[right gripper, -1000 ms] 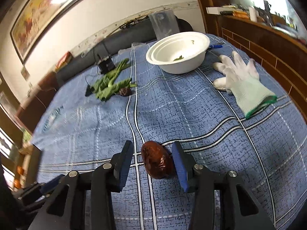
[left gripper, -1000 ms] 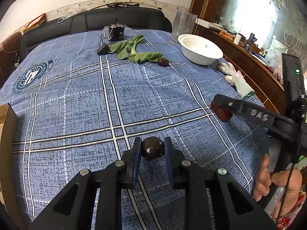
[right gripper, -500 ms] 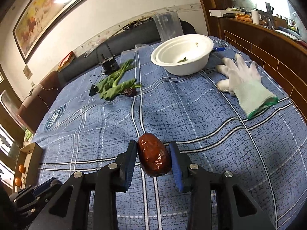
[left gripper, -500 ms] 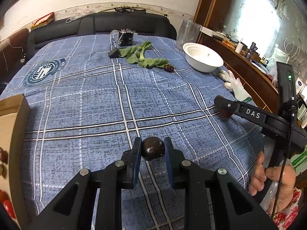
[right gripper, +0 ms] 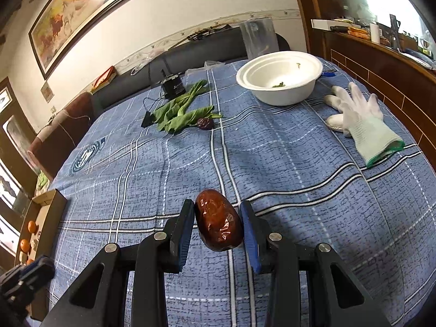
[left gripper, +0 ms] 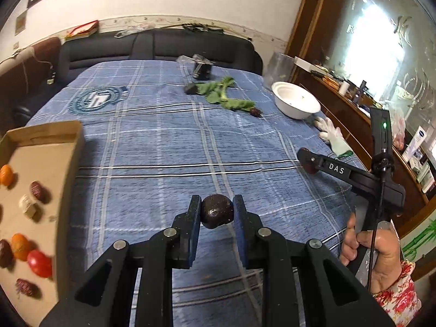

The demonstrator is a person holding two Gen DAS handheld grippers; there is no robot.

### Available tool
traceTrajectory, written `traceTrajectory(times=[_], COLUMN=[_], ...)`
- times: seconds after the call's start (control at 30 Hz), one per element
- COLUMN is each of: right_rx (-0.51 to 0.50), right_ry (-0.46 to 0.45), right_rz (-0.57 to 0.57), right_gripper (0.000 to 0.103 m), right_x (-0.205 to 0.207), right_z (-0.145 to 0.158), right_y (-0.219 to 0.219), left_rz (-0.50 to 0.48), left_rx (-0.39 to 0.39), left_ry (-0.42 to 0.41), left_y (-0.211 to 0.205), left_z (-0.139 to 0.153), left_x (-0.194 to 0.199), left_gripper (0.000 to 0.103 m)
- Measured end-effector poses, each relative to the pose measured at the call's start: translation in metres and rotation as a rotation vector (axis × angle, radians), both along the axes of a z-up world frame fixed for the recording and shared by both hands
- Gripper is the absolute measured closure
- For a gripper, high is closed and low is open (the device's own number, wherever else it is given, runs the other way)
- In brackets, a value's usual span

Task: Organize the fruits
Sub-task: 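Carry dark plum and red date into the box and open both tools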

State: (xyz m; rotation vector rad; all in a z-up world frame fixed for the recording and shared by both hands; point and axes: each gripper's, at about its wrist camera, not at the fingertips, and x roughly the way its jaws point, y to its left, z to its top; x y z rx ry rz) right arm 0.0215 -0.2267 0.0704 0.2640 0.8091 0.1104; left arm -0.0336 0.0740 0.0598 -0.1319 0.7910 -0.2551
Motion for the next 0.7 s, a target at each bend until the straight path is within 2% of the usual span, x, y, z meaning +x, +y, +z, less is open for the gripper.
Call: traceTrajectory(times=[0.3,0.5,0.7], right_rx=[-0.008,0.016,0.024], right_ry=[0.040,0.024,-0.041], right_rz=[0.071,0.133,0.223], right_gripper=[0.066,0.066,0.065], right_x=[-0.003,-0.025,-0.057], right_z=[-0.007,0.012,0.042], right_y=[0.026,0.052,0.091], left_rz=[0.125,0.185,0.224], left_rx=[-0.027,-0.044,-0.075], left_ry=[-0.006,-0.010,-0.019], left_y=[0.057,0.092,0.116], left_z=[0.005,0.005,0.007], left_x=[-0.018,-0.032,-0.044], left_gripper=[0.081,0.081,0.081])
